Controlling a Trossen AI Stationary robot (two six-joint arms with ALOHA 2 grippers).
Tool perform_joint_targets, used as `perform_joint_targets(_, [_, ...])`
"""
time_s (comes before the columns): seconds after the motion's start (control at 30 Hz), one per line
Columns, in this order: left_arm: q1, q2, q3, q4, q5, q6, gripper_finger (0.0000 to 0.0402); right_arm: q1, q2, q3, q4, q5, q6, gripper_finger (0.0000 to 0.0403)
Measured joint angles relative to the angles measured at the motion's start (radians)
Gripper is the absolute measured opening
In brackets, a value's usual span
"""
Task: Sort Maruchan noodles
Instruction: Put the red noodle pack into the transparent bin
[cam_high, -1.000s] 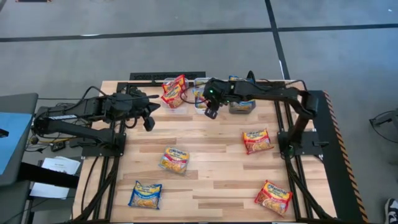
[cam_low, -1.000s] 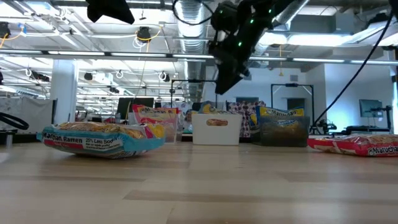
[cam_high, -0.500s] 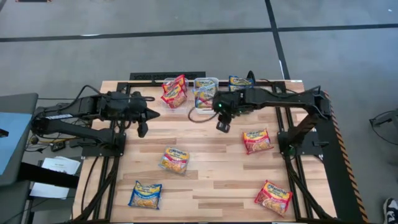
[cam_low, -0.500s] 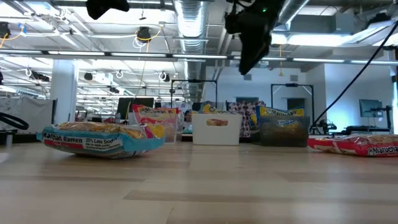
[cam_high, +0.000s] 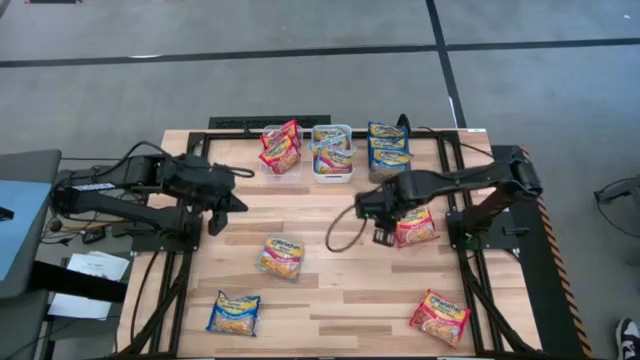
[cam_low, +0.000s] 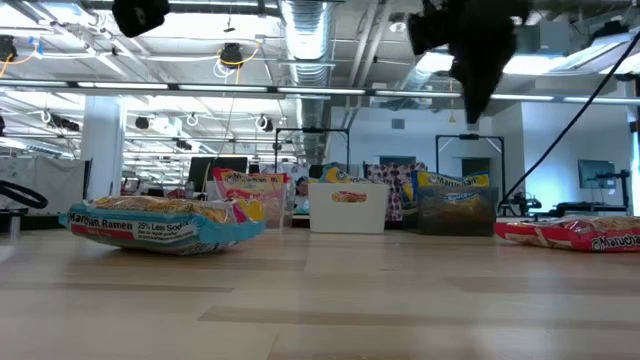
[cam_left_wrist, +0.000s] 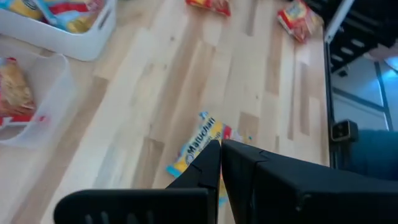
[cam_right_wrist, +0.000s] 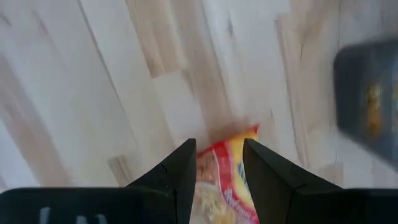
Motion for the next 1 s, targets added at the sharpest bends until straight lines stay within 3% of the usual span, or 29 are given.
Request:
perform_joint_targets(0.13, [-0.059,-0.001,0.0,0.008,-0.026,-0.039,0.0,0.064,-0.05,-0.101,-0.027,-0.009,0.104,0.0155])
perform_joint_targets(0.47, [-0.147,0.001,0.0,0.017,-0.11,-0.114,0.0,0.318,-0.25,-0.306,0.004,-0.19,0.487,0.0155])
perform_joint_targets(0.7, [-0.151,0.001,-0.001,0.02,-0.111,-0.128,0.0,0.533,-0.311,-0.357,0.02,-0.263,0.698,0.0161])
perform_joint_targets(1.0, [-0.151,0.001,-0.001,0.02,-0.111,-0.159,0.0,0.772,-0.314,-0.358,0.112,-0.315,0.979,0.021])
